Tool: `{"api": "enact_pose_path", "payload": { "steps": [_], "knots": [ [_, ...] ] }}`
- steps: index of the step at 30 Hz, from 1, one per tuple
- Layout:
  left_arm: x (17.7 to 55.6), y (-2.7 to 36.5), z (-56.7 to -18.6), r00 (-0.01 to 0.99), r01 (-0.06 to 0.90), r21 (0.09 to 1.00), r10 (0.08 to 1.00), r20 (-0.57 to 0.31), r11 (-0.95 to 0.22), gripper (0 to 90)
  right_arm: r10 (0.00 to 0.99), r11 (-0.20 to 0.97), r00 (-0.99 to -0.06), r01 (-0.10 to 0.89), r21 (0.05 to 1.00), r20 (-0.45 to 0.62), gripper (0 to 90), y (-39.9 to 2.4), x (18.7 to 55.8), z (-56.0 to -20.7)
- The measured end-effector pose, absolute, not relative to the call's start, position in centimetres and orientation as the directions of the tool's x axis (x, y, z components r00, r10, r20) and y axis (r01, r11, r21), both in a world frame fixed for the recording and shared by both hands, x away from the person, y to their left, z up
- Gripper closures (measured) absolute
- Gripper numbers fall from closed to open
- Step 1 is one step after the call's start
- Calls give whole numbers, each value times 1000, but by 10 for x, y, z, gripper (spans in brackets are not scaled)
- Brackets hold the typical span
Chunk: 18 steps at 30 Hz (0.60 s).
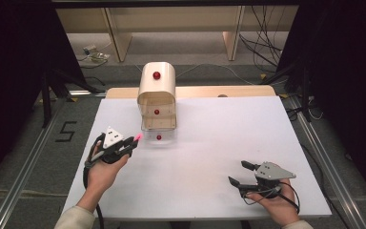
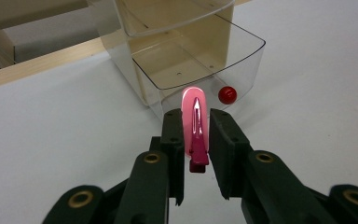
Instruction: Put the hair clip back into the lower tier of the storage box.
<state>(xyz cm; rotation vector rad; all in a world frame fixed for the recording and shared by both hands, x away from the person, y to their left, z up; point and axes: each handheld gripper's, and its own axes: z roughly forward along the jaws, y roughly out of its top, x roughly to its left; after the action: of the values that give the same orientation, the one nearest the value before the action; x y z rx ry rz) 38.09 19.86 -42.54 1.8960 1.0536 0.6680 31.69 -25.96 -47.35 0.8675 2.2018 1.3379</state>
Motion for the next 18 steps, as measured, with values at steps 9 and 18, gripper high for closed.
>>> {"api": "enact_pose_path", "payload": {
  "steps": [9,18],
  "knots": [
    [384,197,-423,506,410,864,861,51,-292,760,695,339,-718,292,894,-29,265,-259,317,-474],
    [386,195,-421,509,414,862,859,46,-291,760,695,343,-718,292,893,-32,265,-259,317,-474]
  ]
}}
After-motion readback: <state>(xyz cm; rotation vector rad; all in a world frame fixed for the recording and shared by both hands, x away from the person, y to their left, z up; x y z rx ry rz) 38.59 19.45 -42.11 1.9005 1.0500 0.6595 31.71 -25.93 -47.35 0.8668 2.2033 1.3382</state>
